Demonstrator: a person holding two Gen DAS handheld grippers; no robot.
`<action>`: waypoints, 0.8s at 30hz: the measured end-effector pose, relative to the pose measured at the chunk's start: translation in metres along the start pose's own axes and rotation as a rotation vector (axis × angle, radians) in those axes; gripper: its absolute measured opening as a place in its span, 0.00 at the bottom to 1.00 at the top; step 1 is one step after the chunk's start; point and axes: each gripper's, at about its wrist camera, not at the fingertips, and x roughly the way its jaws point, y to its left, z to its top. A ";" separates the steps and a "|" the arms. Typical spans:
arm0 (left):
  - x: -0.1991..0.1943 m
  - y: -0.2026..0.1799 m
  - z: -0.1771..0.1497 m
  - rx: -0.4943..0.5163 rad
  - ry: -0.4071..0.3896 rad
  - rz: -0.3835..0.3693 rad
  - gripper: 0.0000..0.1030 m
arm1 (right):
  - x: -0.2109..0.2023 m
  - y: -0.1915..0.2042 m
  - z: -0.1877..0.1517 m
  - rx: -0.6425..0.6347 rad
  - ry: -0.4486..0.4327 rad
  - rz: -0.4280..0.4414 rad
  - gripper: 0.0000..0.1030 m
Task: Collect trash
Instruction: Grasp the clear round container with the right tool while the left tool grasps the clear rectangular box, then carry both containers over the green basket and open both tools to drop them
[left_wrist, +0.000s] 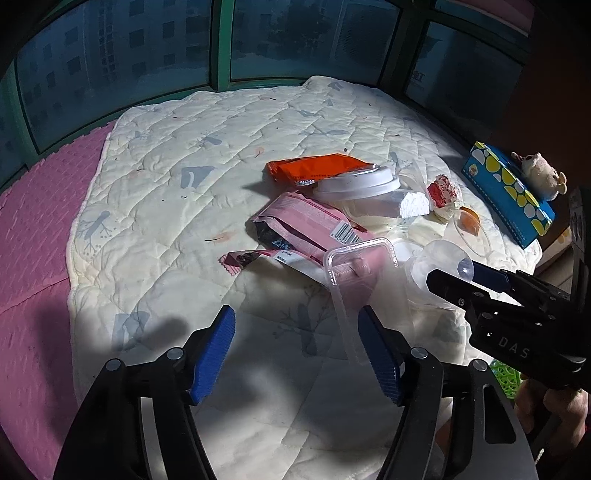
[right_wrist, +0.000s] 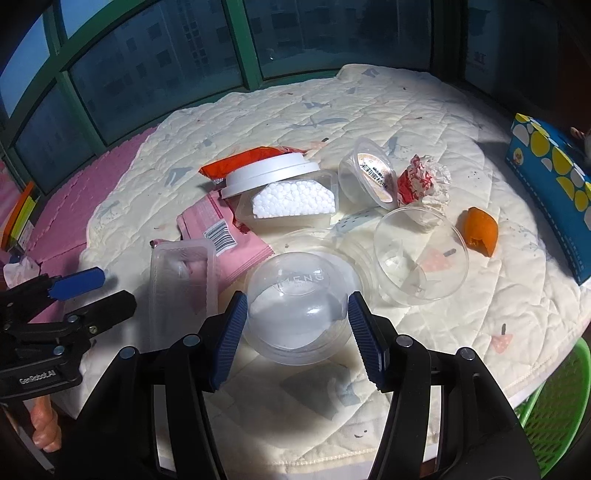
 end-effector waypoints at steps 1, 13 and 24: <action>0.001 -0.001 0.000 0.003 0.003 -0.005 0.62 | -0.005 0.000 -0.001 0.004 -0.007 0.008 0.55; 0.028 -0.011 0.006 0.010 0.054 -0.063 0.40 | -0.065 -0.018 -0.034 0.039 -0.086 -0.071 0.55; 0.036 -0.015 0.002 0.007 0.088 -0.096 0.06 | -0.099 -0.074 -0.091 0.165 -0.085 -0.196 0.55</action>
